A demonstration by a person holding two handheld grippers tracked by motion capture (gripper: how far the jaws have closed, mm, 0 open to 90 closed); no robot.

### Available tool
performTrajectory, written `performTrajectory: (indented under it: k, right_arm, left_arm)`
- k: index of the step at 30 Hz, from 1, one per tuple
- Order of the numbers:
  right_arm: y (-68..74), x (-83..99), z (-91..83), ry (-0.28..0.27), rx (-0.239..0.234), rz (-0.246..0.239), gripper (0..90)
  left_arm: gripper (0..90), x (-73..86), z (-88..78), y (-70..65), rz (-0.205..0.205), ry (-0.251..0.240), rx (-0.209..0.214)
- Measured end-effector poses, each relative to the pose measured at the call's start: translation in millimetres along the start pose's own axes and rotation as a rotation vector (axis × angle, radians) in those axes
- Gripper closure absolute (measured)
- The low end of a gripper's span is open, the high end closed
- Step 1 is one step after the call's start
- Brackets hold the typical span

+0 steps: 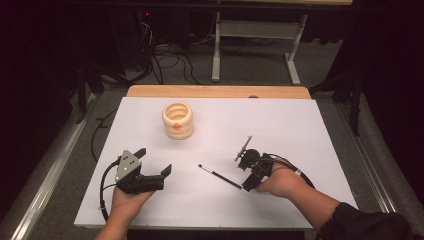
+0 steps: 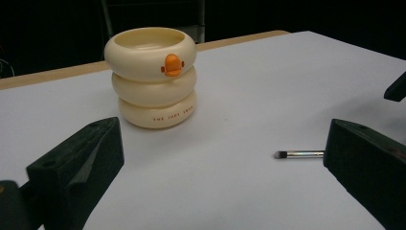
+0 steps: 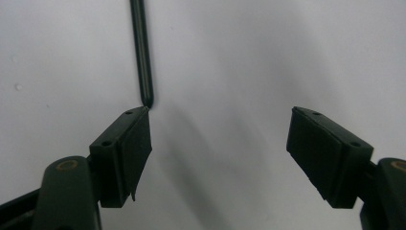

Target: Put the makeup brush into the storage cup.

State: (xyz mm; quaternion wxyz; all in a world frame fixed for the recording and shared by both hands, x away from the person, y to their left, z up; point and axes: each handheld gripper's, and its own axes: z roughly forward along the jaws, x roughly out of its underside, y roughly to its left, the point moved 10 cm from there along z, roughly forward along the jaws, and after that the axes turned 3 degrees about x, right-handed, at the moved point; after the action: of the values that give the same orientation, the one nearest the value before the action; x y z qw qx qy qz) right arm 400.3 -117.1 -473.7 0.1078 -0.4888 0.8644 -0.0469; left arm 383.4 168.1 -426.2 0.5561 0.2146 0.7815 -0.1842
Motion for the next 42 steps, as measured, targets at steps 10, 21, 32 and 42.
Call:
performTrajectory:
  k: [10,21,32,42]
  right_arm:
    - [16.0,-24.5,3.9,-0.003,-0.014,-0.061,28.5]
    - [30.0,-41.2,10.6,-0.008,-0.056,-0.097,45.3]
    - [34.9,-42.1,15.6,0.009,-0.095,-0.103,66.3]
    - [35.6,-42.2,19.8,0.045,-0.094,-0.072,78.0]
  left_arm:
    - [0.8,-0.2,0.0,-0.1,0.002,-0.001,0.002]
    - [0.8,0.2,0.4,-0.8,0.003,0.002,0.007]
    - [0.8,1.2,1.6,-3.0,0.004,0.006,0.015]
    - [0.8,1.5,1.7,-3.2,0.006,0.009,0.017]
